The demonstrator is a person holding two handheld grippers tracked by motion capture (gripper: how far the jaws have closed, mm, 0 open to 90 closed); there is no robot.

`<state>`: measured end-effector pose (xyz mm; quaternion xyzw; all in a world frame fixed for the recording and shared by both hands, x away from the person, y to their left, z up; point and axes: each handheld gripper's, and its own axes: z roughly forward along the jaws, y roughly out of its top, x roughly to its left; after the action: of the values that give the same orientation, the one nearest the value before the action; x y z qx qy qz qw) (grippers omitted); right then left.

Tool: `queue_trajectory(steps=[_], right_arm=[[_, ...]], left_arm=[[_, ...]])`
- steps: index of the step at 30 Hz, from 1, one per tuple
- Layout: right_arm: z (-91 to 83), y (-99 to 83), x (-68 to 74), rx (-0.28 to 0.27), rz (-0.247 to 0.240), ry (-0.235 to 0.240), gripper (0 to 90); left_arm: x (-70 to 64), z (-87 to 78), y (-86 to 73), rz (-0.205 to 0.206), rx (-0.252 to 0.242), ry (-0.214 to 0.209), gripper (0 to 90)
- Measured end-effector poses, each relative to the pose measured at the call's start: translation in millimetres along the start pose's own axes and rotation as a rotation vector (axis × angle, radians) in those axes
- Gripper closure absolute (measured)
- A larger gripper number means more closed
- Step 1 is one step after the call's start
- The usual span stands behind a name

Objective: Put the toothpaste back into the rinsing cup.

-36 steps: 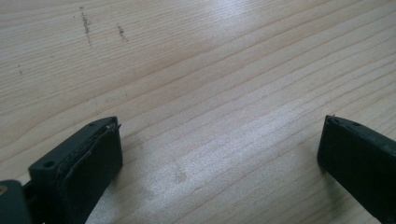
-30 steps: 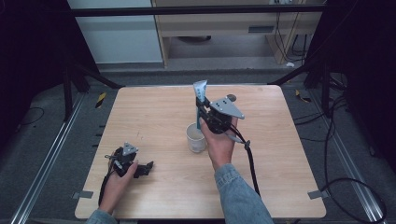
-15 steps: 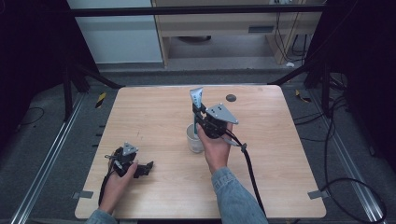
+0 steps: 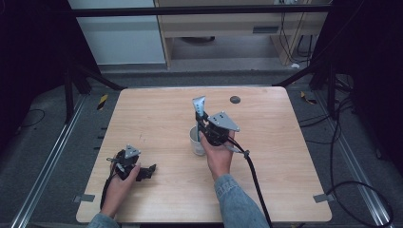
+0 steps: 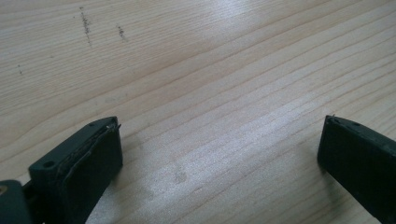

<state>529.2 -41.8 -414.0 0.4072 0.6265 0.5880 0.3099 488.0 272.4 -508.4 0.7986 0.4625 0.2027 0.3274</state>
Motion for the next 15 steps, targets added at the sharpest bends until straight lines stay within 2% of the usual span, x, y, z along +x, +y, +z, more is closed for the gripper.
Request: queue_trajectory(steps=[6, 15], right_arm=[[1.4, -10.3, -2.6, 0.013, 0.004, -0.005, 76.4], [1.5, -16.0, -3.8, 0.028, 0.010, -0.003, 76.3]], left_arm=[[-0.1, 0.1, 0.0, -0.002, -0.002, 0.000, 0.0], [-0.1, 0.1, 0.0, -0.001, -0.002, 0.000, 0.0]])
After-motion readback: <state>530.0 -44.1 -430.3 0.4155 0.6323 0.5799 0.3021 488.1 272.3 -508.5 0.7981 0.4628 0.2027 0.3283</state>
